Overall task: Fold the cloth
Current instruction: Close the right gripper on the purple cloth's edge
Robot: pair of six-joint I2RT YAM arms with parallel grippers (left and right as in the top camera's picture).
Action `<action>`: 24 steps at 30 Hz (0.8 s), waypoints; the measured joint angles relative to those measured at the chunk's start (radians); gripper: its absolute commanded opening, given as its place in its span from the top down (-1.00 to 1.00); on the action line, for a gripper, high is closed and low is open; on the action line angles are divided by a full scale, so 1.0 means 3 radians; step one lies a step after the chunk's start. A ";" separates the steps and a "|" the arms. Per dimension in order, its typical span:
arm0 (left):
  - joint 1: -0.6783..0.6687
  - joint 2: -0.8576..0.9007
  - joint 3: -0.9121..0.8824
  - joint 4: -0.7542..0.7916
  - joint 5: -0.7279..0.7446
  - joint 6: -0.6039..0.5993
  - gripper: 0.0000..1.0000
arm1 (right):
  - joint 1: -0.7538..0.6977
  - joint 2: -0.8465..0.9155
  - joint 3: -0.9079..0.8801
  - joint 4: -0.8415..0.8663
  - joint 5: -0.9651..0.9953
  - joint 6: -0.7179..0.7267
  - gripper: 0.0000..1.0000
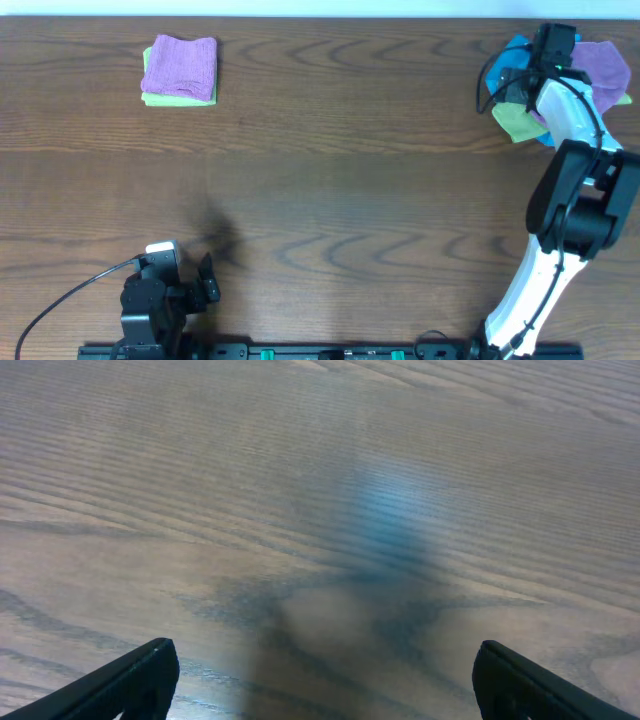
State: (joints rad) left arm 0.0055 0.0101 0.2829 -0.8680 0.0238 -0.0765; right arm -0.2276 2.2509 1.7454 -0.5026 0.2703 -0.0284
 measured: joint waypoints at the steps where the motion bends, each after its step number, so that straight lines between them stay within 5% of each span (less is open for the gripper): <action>1: 0.0000 0.0000 0.0000 0.0000 0.0000 0.0000 -0.90 | -0.0019 0.0034 0.0000 0.0000 0.0014 -0.0009 -0.86; 10: 0.0000 0.0000 0.0000 0.0000 0.0000 0.0000 -0.90 | -0.0173 0.0125 0.0001 0.0103 0.0078 -0.0020 -0.72; 18: 0.0000 0.0000 0.0000 0.0000 0.0000 0.0000 -0.90 | -0.0202 0.0123 0.0001 0.0151 0.0108 -0.0041 0.74; 20: 0.0000 0.0000 0.0000 0.0000 -0.0001 0.0000 -0.90 | -0.0202 0.0125 0.0001 0.0163 0.0103 -0.0043 0.98; 24: 0.0000 0.0000 0.0000 0.0000 0.0000 0.0000 -0.90 | -0.0201 0.0123 0.0001 0.0175 0.0098 -0.0020 0.97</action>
State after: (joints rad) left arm 0.0055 0.0101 0.2829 -0.8680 0.0238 -0.0765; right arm -0.2878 2.2879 1.7458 -0.4500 0.2996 -0.0345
